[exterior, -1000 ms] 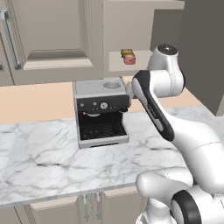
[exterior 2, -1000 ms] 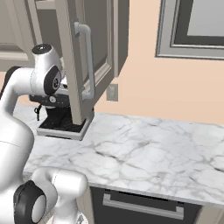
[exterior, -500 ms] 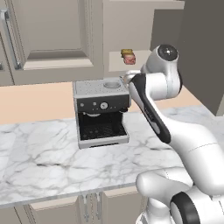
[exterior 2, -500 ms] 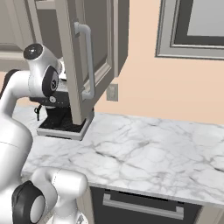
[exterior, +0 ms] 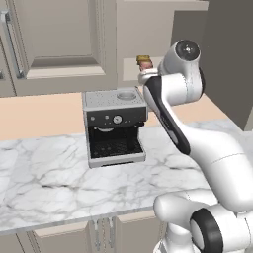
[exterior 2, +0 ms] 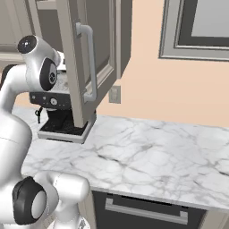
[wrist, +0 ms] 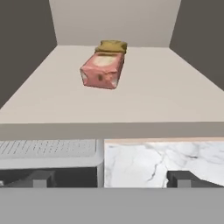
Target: Locate and retrieve the sponge and bar soap from the cabinet. Place them next to the sink.
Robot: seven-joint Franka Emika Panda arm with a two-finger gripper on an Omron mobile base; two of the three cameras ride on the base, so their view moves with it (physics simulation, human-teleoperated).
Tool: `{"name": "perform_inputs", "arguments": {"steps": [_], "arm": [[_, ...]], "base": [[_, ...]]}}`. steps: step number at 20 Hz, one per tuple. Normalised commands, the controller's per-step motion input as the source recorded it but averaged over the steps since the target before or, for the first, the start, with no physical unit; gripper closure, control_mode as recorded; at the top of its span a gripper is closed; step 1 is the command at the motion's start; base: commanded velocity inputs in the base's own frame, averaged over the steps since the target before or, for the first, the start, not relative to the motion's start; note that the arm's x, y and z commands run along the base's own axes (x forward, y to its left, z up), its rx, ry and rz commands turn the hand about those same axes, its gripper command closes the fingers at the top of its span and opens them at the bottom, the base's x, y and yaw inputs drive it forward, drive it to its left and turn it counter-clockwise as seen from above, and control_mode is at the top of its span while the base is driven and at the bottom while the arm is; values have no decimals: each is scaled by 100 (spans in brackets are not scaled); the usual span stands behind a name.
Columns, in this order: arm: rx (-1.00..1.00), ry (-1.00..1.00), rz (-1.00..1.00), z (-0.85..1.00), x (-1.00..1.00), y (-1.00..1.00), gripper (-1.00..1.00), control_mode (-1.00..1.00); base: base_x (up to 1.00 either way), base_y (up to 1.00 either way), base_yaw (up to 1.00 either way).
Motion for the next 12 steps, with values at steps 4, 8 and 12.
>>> {"name": "perform_inputs", "arguments": {"steps": [4, 8, 12], "arm": [[11, 4, 0, 0, 51, -3, -100, -100], [8, 0, 0, 13, 47, -3, -100, -100], [0, -6, 0, 29, 34, 0, -100, -100]], "base": [[0, 0, 0], [0, 0, 0], [0, 0, 0]]}}
